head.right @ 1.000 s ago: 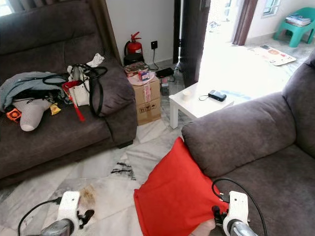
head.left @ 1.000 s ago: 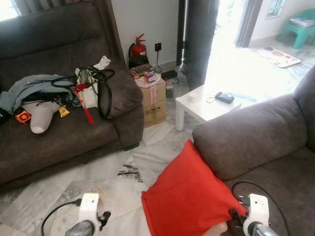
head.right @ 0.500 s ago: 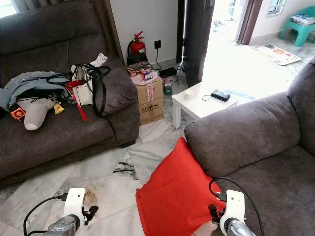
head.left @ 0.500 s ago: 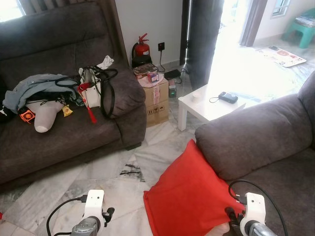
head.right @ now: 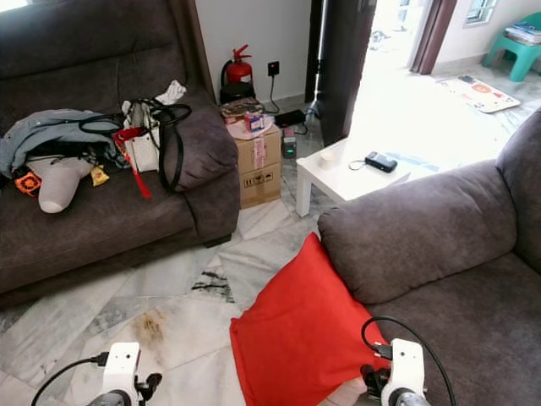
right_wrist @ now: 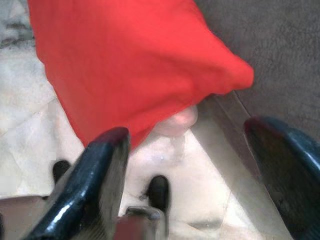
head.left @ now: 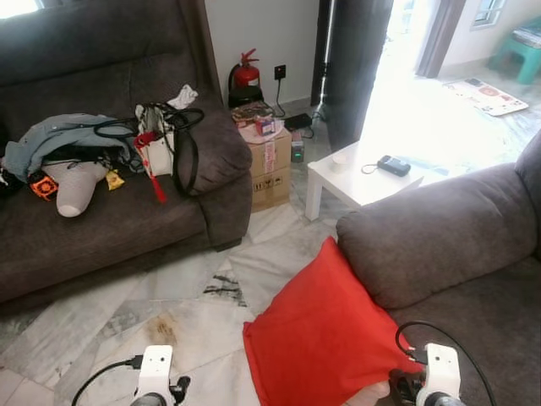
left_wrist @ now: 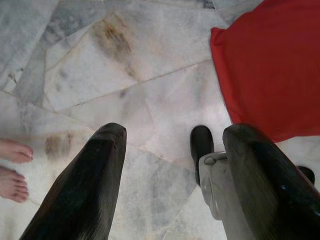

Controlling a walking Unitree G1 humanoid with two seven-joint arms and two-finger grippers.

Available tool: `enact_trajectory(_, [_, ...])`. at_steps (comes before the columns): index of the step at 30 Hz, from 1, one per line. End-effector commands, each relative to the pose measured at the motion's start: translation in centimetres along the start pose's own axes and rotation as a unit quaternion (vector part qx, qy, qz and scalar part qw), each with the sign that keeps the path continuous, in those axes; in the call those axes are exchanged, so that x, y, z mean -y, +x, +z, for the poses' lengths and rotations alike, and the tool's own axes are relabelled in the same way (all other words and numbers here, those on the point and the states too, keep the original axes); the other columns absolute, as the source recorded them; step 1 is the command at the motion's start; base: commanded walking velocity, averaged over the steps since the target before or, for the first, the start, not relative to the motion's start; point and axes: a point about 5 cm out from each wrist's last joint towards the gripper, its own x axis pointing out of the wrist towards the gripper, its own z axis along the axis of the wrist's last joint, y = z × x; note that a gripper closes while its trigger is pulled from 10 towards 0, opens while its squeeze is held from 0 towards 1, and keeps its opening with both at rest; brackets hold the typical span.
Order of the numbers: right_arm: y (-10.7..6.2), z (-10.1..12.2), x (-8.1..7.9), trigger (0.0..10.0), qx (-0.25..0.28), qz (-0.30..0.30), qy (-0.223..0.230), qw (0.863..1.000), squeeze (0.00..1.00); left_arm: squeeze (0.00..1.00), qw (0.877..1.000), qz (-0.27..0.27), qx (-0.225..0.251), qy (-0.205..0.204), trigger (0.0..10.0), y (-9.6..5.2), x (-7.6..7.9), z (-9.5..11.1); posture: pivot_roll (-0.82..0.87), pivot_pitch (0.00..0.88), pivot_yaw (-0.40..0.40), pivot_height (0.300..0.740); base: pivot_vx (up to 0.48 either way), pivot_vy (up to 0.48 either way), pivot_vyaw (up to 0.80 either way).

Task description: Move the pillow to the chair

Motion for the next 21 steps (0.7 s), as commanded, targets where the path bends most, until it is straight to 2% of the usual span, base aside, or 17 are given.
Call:
enact_trajectory(1, [0.3,-0.7,-3.1,10.0,0.000,0.029,-0.013,0.999,0.00,0.00,1.000,0.006,-0.018,0.003,10.0,-0.3,-0.1,-1.3,-0.02,0.090,0.043,0.740,0.000,0.000,0.80])
enact_trajectory(2, [0.4,-0.9,-3.7,10.0,0.000,0.032,-0.012,0.999,0.00,0.00,1.000,0.006,-0.018,0.004,10.0,-0.3,-0.1,-1.3,-0.02,0.090,0.043,0.740,0.000,0.000,0.80])
enact_trajectory(8, [0.4,-1.2,-4.1,10.0,-0.004,0.035,-0.014,0.999,0.00,0.00,1.000,0.005,-0.012,0.004,10.0,-0.2,0.0,-0.8,-0.01,0.094,0.043,0.740,0.000,0.000,0.71])
enact_trajectory(21, [0.5,-0.8,-4.6,10.0,0.004,0.038,-0.011,0.999,0.00,0.00,1.000,0.004,-0.008,0.000,10.0,-0.1,0.3,-0.5,-0.02,0.085,0.043,0.740,0.000,0.000,0.00])
